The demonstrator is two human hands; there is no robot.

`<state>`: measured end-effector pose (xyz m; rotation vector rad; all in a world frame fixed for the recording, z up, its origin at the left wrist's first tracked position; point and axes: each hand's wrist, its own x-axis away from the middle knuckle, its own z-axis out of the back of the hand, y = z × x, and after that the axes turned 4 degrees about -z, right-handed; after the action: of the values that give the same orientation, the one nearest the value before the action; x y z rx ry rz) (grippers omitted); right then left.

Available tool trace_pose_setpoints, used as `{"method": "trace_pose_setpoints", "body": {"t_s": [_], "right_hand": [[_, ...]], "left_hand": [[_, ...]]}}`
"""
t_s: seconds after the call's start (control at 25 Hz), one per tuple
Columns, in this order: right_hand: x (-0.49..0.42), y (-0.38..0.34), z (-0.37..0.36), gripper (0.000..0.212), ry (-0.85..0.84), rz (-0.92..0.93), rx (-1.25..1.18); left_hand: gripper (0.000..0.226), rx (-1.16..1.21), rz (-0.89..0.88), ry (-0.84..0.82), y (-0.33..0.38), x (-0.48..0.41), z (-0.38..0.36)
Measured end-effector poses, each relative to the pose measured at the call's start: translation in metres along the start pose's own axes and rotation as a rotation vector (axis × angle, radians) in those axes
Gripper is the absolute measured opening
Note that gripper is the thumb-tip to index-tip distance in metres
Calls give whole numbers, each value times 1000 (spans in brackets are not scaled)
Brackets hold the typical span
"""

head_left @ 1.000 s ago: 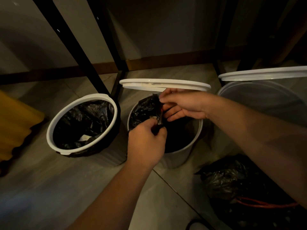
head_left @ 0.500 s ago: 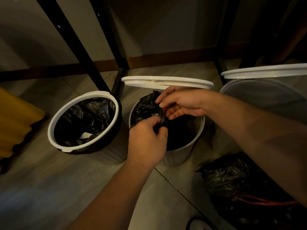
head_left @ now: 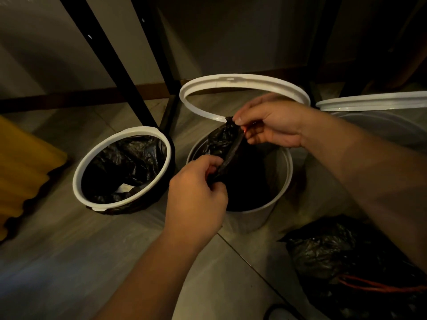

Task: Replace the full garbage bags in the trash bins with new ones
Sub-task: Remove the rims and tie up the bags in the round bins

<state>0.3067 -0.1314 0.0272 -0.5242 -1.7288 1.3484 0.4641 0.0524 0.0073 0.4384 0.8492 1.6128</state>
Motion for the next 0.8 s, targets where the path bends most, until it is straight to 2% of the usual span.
{"method": "trace_pose_setpoints", "body": {"t_s": [0.08, 0.2, 0.28, 0.36, 0.44, 0.64, 0.8], "right_hand": [[0, -3, 0, 15, -18, 39, -6], [3, -12, -3, 16, -52, 150, 4], [7, -20, -6, 16, -89, 210, 46], [12, -28, -10, 17, -137, 270, 77], [17, -34, -14, 19, -198, 322, 91], [17, -38, -23, 29, -307, 382, 127], [16, -33, -25, 31, -255, 455, 227]], "left_hand": [[40, 218, 113, -48, 2, -2, 6], [18, 567, 275, 4, 13, -13, 27], [44, 773, 337, 13, 17, -21, 46], [66, 838, 331, 2, 18, -28, 65], [74, 839, 328, -28, 21, -36, 75], [77, 817, 380, -141, 41, -56, 67], [78, 913, 463, -117, 42, -66, 60]]}}
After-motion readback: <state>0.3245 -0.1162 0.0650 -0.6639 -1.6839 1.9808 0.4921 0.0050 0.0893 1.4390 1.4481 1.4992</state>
